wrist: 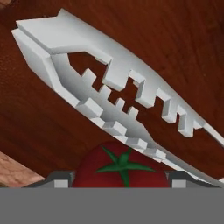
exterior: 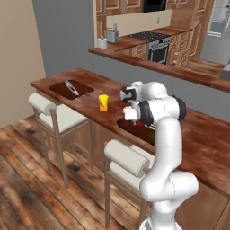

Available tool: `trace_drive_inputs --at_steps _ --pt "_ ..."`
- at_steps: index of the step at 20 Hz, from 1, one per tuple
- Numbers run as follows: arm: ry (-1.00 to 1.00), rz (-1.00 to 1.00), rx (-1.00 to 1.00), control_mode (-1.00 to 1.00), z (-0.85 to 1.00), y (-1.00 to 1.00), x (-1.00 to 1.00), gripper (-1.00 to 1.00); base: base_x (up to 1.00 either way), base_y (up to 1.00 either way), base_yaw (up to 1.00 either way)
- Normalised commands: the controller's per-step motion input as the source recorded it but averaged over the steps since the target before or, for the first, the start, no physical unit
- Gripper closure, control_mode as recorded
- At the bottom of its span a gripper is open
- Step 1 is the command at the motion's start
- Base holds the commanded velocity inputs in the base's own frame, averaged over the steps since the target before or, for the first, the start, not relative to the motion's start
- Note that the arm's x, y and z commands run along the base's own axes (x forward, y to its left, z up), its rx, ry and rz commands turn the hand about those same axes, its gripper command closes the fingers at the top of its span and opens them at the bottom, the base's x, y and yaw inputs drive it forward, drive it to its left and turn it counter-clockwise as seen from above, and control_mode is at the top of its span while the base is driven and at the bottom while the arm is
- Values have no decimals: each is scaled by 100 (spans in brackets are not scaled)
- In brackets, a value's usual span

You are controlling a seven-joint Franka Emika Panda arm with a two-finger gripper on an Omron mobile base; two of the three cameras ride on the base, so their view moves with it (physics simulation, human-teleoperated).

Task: Gather the avocado and tomato from the fridge and place them on a tray on the dining counter. Then gather the fish and chicken drumstick from the fridge and place them on the other tray.

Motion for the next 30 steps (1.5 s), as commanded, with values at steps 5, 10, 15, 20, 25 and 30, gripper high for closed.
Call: trace_drive_inputs --at_steps 5,10,15,20,25,30 --pt "0 0 0 -100 0 -1 0 -100 0 0 0" --pt "0 0 0 -100 0 0 0 -100 0 0 0" --pt "-1 0 0 -100 6 -2 -9 -100 0 0 0" --pt "-3 0 2 -100 92 -1 -58 -100 0 0 0" --pt "-9 0 0 -100 100 0 -70 -100 0 0 0" --pt "-44 1 1 -100 66 0 -100 -100 0 0 0"
